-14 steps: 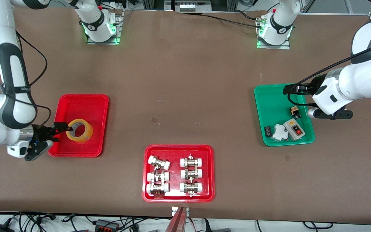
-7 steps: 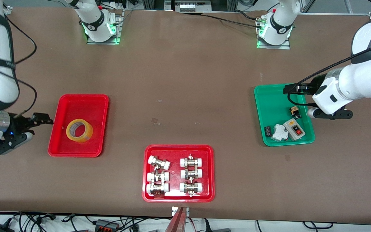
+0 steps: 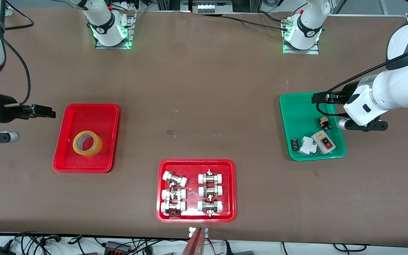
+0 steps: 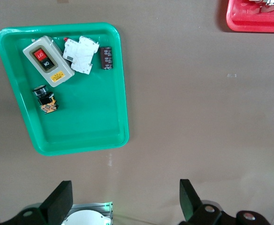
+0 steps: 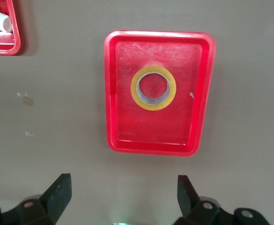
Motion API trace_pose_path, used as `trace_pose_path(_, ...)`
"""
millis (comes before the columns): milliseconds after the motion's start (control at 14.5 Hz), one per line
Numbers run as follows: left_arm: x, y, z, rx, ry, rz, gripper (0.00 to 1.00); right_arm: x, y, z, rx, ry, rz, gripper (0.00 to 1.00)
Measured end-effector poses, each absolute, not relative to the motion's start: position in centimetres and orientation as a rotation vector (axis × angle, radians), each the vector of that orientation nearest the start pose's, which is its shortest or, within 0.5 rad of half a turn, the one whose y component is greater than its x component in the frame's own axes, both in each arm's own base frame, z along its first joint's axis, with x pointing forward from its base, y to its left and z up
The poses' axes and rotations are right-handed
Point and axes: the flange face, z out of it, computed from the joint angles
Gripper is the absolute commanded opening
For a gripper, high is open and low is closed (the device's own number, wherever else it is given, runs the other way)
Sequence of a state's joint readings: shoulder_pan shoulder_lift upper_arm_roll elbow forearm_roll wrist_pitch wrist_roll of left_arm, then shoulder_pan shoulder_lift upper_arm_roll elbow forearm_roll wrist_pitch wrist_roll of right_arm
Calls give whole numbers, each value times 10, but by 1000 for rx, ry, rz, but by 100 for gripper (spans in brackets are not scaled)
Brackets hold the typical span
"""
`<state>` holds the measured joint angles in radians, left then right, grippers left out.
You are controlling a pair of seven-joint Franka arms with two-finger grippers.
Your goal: Left arm passes tape to right arm into tray
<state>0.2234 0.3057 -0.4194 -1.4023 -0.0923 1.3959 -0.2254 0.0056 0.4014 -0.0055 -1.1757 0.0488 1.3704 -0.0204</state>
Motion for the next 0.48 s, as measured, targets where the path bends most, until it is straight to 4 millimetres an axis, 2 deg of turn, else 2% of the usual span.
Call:
trace_pose_path(207, 605, -89, 525, -3257, 5, 538, 100, 649, 12, 578, -3106, -35, 229, 100)
trace_pose_path(483, 605, -82, 523, -3260, 24, 544, 100, 650, 1, 598, -3119, 0, 140, 100)
